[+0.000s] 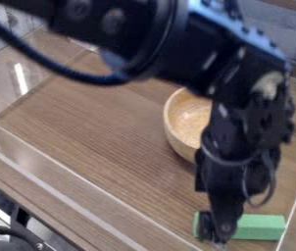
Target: Put green stick into wooden bowl
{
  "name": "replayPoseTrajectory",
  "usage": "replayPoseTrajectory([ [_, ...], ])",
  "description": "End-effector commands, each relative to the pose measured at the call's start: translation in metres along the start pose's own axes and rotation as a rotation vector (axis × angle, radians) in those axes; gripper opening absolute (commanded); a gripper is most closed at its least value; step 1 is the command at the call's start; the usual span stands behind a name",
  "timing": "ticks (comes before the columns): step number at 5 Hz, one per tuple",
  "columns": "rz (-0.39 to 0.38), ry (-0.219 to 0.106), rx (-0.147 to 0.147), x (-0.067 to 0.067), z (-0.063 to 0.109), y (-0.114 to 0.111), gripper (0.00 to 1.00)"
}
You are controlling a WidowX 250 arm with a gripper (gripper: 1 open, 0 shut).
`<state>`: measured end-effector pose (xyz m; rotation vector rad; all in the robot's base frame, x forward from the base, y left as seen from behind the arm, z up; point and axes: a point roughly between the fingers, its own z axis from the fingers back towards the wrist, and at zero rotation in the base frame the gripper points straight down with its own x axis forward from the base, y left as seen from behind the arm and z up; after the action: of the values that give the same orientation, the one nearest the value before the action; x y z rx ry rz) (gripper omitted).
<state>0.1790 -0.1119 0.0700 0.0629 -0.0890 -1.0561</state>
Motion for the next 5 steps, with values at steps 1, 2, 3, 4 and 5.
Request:
replayPoseTrajectory([
  [1, -0.067, -0.065, 0.018, -0.001, -0.018, 0.004, 1.00],
  [2, -0.131, -0.110, 0.016, -0.004, -0.042, 0.009, 1.00],
  [3, -0.136, -0.137, 0.008, 0.001, -0.049, 0.010, 1.00],
  [4, -0.135, -0.144, -0.007, 0.006, -0.050, 0.010, 1.00],
  [5, -0.123, -0.151, -0.020, 0.009, -0.050, 0.017, 1.00],
])
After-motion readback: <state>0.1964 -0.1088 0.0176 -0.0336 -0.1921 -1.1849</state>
